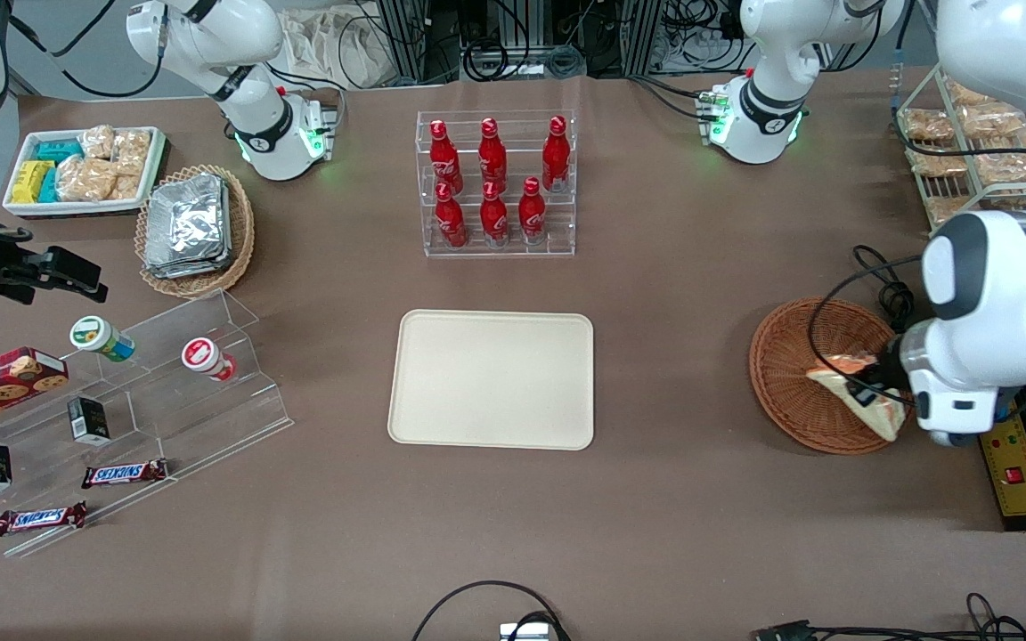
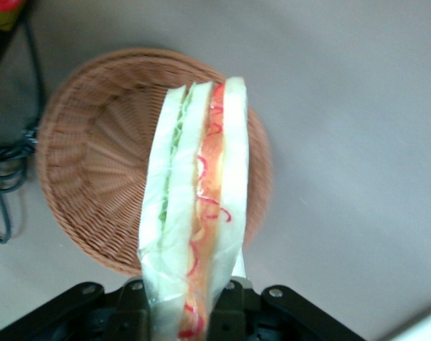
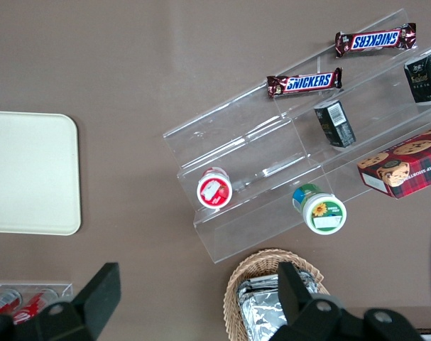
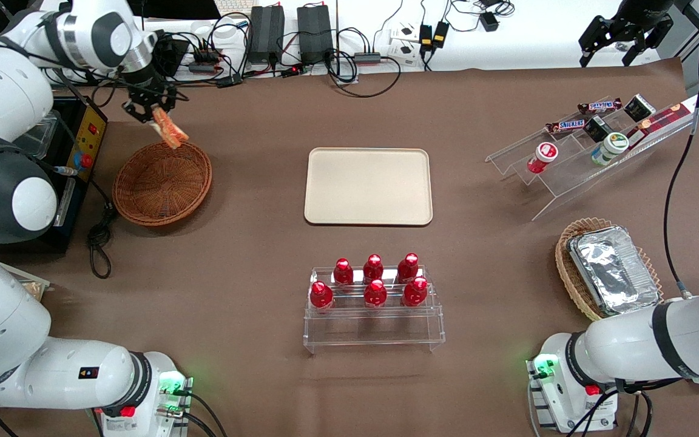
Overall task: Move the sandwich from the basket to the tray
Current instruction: 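Lift the sandwich and carry it with the left gripper over the tray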
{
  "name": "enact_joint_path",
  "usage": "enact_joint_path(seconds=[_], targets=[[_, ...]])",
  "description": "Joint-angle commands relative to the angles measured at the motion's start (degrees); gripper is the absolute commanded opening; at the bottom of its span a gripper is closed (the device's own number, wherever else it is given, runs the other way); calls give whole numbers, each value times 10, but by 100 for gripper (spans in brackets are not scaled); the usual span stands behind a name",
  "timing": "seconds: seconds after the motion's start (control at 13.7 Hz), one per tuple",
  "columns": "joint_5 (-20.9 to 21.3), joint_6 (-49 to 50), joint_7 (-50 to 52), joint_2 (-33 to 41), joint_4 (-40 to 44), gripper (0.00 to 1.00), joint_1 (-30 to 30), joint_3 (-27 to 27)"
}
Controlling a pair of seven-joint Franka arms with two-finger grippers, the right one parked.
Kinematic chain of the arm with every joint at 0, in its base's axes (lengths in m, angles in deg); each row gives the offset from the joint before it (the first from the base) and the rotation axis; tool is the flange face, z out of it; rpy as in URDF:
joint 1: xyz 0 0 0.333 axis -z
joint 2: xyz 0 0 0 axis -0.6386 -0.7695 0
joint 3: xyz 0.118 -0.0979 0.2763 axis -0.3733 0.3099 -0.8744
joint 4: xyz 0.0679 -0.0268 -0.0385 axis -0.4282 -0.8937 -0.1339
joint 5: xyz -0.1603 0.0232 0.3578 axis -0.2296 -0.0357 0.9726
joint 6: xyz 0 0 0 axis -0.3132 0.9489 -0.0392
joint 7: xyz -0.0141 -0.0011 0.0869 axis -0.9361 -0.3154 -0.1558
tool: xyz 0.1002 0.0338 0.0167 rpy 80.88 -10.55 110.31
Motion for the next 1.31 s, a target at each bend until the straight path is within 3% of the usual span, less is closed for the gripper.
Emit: enact_joint_path(seconds=[0.0,0.22,0.51,0.8,1.09,1.17,1.24], targets=[[7,38,-35,0,50,0,57,21],[7,29,-34,-21,60,1,149,22],[-1,10,-26,-130,143,0,241,22],[-9,-86,-5,-242,205,0,288,38],[-4,-88,-34,-264,194,0,303,38],[-4,-86,-53,-265,191,4,303,38],[-5,-86,-54,-267,191,16,303,38]])
